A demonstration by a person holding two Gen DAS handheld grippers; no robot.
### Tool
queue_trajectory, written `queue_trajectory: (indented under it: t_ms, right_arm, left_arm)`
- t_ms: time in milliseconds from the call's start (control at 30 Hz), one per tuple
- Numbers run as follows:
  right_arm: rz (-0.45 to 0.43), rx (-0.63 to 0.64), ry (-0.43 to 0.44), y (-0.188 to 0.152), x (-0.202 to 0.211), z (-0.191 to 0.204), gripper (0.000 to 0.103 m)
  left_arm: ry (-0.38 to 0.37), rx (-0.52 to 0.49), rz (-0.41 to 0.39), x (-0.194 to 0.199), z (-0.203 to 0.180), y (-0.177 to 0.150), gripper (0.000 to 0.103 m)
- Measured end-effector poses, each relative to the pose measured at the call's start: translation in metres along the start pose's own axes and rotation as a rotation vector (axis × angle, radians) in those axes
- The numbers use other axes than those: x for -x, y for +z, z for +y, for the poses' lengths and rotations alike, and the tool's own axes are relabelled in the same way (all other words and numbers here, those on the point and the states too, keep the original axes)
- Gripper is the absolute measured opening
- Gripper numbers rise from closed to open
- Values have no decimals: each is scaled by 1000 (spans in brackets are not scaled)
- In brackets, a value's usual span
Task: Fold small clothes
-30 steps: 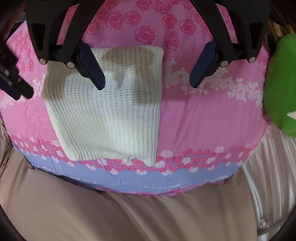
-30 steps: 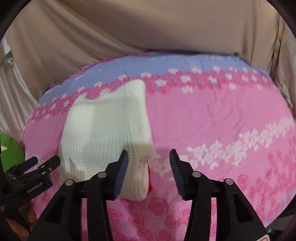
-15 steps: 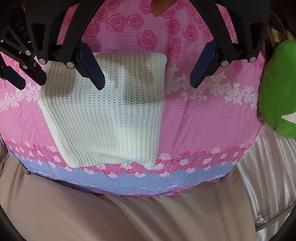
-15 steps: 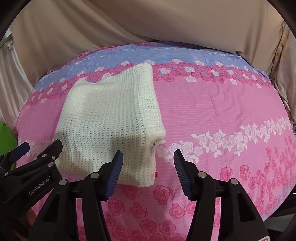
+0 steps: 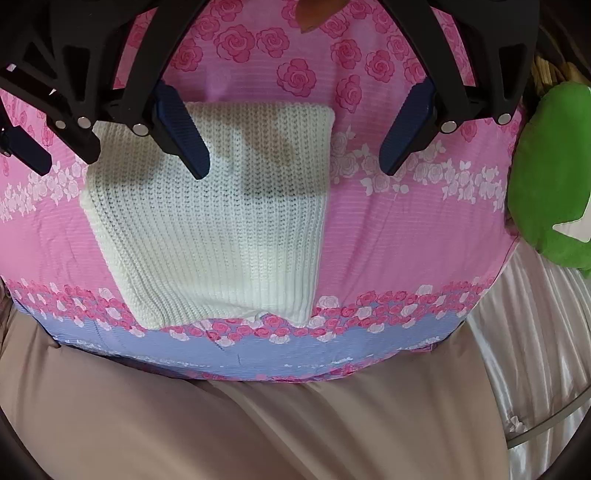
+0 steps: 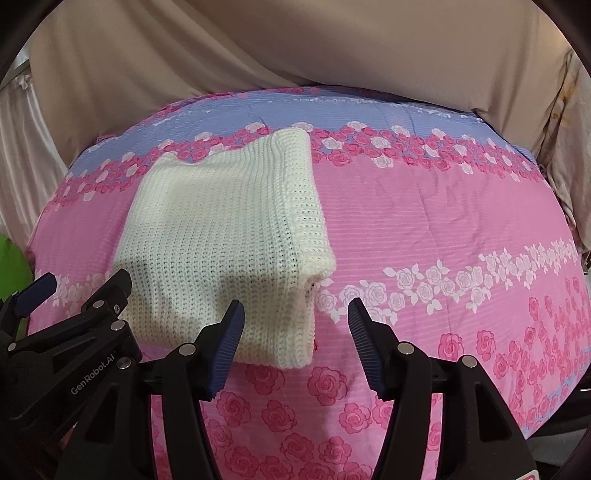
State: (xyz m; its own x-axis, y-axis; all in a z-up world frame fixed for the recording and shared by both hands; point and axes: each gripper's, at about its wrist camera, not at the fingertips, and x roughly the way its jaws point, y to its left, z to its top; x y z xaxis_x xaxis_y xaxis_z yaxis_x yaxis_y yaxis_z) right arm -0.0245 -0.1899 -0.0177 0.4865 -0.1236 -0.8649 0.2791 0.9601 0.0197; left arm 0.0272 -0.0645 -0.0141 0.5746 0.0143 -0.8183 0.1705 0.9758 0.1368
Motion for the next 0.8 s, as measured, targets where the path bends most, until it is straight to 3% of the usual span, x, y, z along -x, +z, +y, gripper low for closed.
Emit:
queue_trajectory:
  t_ms: [800]
  right_arm:
    - [-9, 9, -18, -1, 4, 3, 57]
  left_arm:
    - [12, 3, -4, 5, -1, -2, 86]
